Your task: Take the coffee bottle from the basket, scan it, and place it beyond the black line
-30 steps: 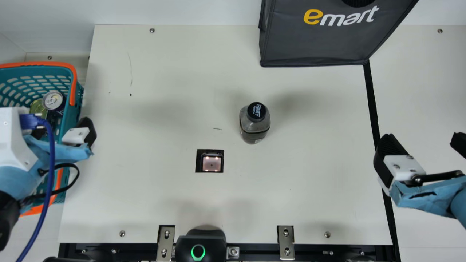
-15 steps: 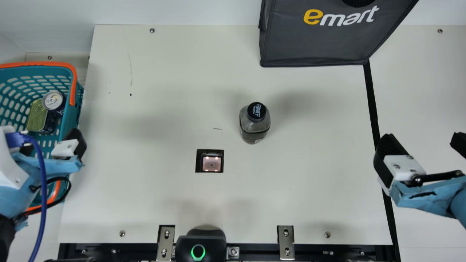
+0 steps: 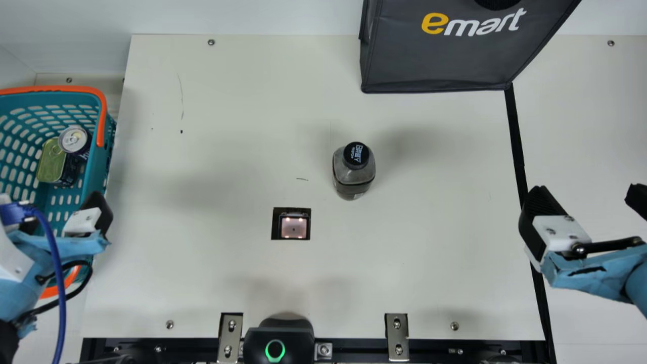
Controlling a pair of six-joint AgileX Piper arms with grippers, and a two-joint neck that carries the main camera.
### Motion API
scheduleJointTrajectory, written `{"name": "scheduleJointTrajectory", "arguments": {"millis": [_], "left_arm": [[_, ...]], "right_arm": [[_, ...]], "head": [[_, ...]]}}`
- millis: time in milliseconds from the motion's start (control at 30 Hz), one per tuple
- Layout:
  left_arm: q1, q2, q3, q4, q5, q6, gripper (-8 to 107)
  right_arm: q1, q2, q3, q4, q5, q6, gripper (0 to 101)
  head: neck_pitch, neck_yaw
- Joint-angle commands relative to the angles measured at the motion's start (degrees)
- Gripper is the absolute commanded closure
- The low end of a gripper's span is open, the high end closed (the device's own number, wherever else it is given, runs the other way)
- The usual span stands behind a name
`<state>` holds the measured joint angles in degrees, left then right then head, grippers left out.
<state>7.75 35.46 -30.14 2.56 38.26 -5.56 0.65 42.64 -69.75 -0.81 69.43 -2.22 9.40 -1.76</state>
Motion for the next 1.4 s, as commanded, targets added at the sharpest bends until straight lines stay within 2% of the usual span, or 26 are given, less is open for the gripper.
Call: {"name": "scheduleJointTrajectory", "arguments": {"millis": [0, 533, 1367], "left_arm": [[0.32, -0.59, 0.35, -0.13, -0.10, 0.34, 9], [0.64, -5.65, 3.38, -0.16, -1.13, 1.92, 9], [-2.49, -7.22, 1.35, -3.13, 0.95, 4.88, 9]], "right_arm": [[0.00, 0.00, 0.00, 0.00, 0.00, 0.00, 10], [0.00, 0.00, 0.00, 0.00, 0.00, 0.00, 10], [0.00, 0.00, 0.00, 0.00, 0.04, 0.00, 10]], "head": [[-1.48, 0.18], [-1.48, 0.18], [-1.48, 0.18]]}}
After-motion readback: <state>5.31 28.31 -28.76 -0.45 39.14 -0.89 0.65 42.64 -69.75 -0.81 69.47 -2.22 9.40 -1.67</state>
